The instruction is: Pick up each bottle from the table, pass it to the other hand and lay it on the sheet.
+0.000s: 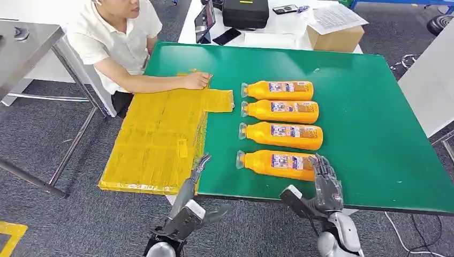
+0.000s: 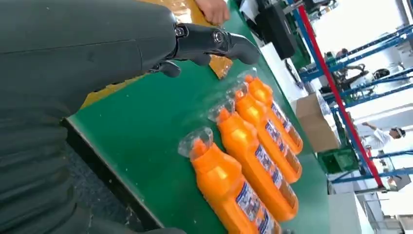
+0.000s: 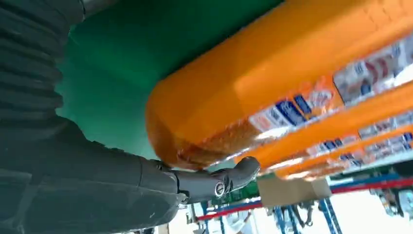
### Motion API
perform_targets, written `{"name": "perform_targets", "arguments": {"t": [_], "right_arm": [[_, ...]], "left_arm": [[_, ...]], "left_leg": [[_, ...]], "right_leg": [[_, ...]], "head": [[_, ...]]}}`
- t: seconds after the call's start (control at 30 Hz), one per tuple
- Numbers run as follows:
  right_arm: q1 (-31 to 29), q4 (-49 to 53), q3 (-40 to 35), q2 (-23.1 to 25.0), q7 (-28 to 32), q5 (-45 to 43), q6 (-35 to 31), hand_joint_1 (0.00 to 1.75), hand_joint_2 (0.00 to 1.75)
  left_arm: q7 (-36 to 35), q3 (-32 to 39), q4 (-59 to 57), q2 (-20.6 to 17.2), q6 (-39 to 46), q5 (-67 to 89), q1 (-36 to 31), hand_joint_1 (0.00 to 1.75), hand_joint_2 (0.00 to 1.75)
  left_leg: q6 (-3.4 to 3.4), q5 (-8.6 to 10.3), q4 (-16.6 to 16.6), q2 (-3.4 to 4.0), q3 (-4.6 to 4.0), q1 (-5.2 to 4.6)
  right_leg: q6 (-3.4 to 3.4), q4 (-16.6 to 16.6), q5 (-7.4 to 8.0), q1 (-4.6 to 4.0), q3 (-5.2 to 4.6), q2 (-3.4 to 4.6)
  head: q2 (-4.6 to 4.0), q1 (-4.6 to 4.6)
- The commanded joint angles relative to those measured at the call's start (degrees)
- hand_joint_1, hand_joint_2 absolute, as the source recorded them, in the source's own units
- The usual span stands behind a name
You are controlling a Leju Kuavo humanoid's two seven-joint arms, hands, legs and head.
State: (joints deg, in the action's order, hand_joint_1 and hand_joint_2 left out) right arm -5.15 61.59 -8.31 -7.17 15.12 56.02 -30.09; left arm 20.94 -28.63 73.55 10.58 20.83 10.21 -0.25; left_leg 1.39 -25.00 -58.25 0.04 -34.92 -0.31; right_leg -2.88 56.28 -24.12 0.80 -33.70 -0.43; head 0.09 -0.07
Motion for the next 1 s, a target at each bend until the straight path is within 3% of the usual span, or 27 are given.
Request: {"name": "perform_targets", "arguments": {"t": [0.03,0.17,0.83,1.0], "right_arm": [[-8.02,-9.42,-7.5,-2.75,-4.29,6.95,0.65,0.0,1.75],[-12.03,-10.4,-9.39,-2.27,-5.97,7.84,1.63,0.0,1.75],[-10.74,-3.85,-14.96,-2.91,-7.07,10.91,-0.47,0.0,1.75],[-10.72,-3.7,-14.86,-2.37,-7.43,7.16,3.02,0.0,1.75]], "left_arm": [[-0.3,-0.38,-1.85,0.34,-0.42,-0.04,-2.07,0.0,1.75],[-0.46,-0.73,-1.45,0.45,-0.36,0.06,-2.58,0.0,1.75],[-0.87,-0.89,0.65,-0.08,-0.18,0.58,-1.65,0.0,1.75],[-1.04,-0.83,-0.06,0.05,-0.52,0.67,-2.03,0.0,1.75]], "left_leg": [[-0.05,-0.02,0.03,0.05,0.11,0.03],[-0.08,-0.06,0.01,0.27,0.21,0.01],[0.01,0.04,0.02,0.06,0.1,0.01],[-0.04,-0.03,0.03,0.08,0.27,0.05]], "right_leg": [[0.05,-0.06,0.01,-0.03,0.1,0.07],[0.09,0.0,0.04,-0.01,0.14,0.31],[0.02,0.0,0.04,-0.01,0.1,0.09],[0.08,-0.02,-0.02,-0.05,0.26,0.12]], "head": [[0.0,0.0],[0.0,0.02],[0.0,0.0],[0.0,0.0]]}}
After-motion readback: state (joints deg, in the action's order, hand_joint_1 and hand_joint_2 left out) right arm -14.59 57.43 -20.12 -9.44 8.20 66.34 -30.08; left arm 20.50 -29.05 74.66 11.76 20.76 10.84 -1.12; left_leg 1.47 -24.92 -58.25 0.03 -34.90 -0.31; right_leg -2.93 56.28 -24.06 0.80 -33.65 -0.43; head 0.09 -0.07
